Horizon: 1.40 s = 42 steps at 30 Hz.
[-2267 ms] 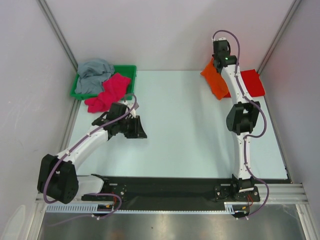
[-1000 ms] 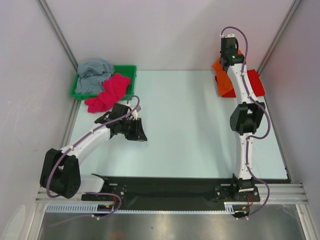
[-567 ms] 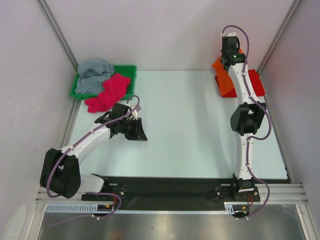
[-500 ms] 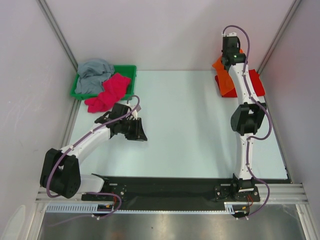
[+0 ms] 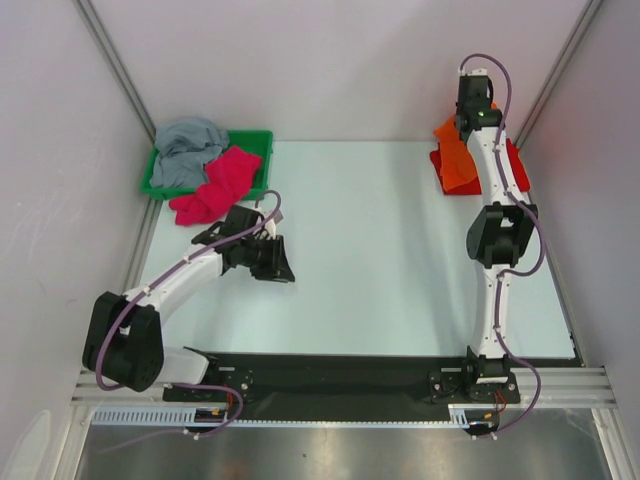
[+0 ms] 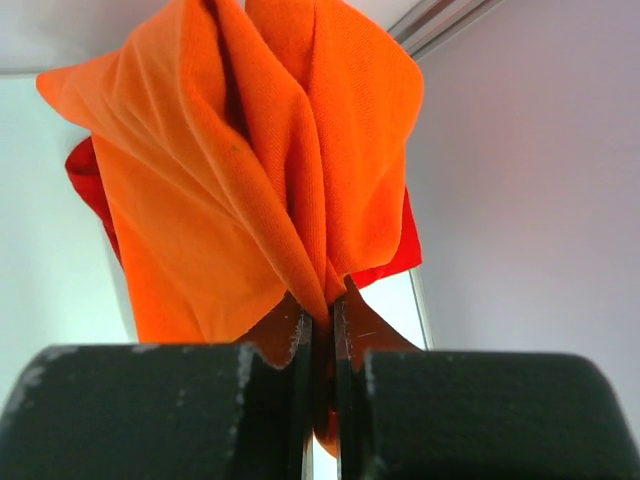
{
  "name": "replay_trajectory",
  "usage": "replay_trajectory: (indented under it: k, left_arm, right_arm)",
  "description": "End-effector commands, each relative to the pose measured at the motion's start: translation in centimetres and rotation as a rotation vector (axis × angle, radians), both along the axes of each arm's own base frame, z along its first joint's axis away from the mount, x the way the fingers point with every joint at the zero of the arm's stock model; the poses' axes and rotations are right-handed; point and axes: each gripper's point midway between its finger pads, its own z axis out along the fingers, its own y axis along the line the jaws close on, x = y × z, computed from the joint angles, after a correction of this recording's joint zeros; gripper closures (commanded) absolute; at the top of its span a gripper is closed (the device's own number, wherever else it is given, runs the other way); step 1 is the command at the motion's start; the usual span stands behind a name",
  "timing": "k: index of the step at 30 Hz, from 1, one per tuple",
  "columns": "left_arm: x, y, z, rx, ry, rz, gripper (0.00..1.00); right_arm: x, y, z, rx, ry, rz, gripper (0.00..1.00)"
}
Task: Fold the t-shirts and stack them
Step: Neatly place the folded tshirt to the corner
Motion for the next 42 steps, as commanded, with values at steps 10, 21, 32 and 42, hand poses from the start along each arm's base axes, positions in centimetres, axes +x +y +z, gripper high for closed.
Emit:
replay_trajectory:
  k: [10,21,32,42]
  left_arm:
    - [1.2,-0.5,0.7,-0.004,-0.022,-0.024,0.69]
    - [2.1,-0.9,-0.2,0.014,0.015,-0.032,0.69]
    - [2.1,-0.6,-1.0,0.044,0.048,-0.034,0.69]
    - [1.3,0.5,-1.1,0.103,0.045,-0.030,0.70]
  right_arm:
    - [2.6,-2.4,-3.0,-0.032,-0.030,-0.059,1.00]
    - [3.5,-6.3,-4.8,-0.077,-0.050,-0.132,1.00]
    - [3.8,-8.0,-8.7,-0.101,-0.003,-0.170,0.98]
    - [4.4,-11.6,-7.8,-0.241,-0.096,-0.304,0.01]
